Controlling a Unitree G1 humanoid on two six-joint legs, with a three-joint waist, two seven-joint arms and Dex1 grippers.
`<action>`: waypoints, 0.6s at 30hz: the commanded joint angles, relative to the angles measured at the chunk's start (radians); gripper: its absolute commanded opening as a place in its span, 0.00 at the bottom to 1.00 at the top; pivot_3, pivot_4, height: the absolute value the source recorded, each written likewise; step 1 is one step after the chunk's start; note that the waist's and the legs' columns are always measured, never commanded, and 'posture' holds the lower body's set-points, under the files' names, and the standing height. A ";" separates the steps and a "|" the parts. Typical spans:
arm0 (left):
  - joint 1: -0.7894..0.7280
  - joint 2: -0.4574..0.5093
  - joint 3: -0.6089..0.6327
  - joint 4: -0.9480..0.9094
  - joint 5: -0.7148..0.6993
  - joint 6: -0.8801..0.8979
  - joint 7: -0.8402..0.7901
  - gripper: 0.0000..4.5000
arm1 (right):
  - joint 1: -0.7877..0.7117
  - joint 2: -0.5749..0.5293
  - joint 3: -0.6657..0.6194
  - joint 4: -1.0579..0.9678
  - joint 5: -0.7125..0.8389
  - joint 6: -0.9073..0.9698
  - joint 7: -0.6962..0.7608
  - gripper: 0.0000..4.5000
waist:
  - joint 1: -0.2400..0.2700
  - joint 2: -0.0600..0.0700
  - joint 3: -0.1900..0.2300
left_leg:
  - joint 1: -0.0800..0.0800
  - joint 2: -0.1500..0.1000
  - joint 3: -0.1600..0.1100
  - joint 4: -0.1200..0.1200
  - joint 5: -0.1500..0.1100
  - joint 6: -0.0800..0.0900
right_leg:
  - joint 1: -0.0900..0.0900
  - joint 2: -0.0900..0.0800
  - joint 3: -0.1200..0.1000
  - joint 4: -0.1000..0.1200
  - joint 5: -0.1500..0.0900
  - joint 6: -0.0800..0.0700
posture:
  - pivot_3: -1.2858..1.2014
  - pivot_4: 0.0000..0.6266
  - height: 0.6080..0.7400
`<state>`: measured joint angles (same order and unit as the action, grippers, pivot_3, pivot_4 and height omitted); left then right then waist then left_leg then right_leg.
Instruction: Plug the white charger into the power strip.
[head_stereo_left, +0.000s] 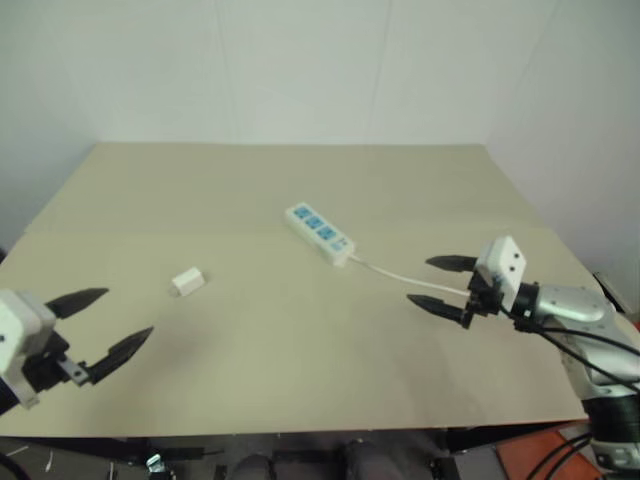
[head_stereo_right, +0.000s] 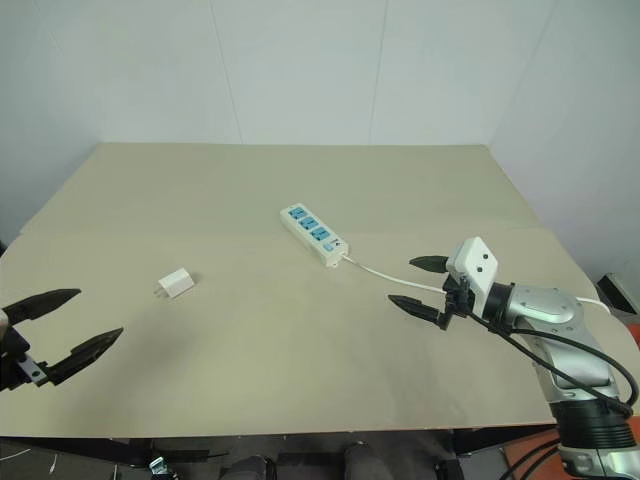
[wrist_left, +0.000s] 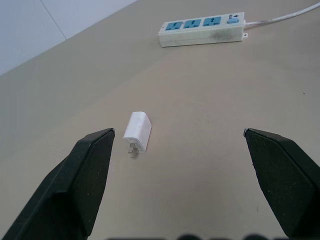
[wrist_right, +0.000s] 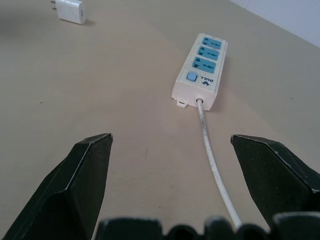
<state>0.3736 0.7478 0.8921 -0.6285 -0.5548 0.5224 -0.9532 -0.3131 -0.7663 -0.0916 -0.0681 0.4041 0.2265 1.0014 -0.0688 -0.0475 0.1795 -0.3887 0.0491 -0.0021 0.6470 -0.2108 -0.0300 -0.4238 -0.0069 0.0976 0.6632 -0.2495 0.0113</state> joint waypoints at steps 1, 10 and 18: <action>0.005 0.015 0.014 -0.022 -0.021 -0.025 0.002 1.00 | -0.019 -0.001 -0.014 -0.009 -0.001 -0.008 0.004 0.99 | 0.000 0.000 0.000 | 0.000 0.000 0.000 0.000 0.000 0.000 | 0.000 0.000 0.000 0.000 0.000 0.000 | 0.52 0.24 1.00; 0.000 0.019 0.000 -0.022 -0.025 -0.027 0.002 1.00 | -0.031 0.024 0.001 0.004 -0.027 -0.024 -0.021 0.99 | -0.001 0.000 0.000 | 0.000 0.000 0.000 0.000 0.000 0.000 | 0.000 0.000 0.000 0.000 0.000 0.000 | 0.52 0.24 1.00; -0.063 0.034 -0.084 0.004 -0.020 -0.035 0.016 1.00 | -0.287 0.326 0.165 0.300 -0.210 0.028 -0.276 0.99 | -0.013 0.000 0.000 | 0.001 0.001 0.000 -0.001 0.000 0.000 | 0.000 0.001 0.001 0.001 0.000 0.000 | 0.52 0.24 1.00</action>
<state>0.3213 0.7672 0.8109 -0.6192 -0.5618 0.5092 -0.9477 -0.5448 -0.4635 0.0601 0.1777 0.2325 0.2365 0.7926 -0.0815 -0.0474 0.1795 -0.3875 0.0498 -0.0017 0.6460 -0.2108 -0.0300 -0.4245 -0.0056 0.0985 0.6643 -0.2489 0.0109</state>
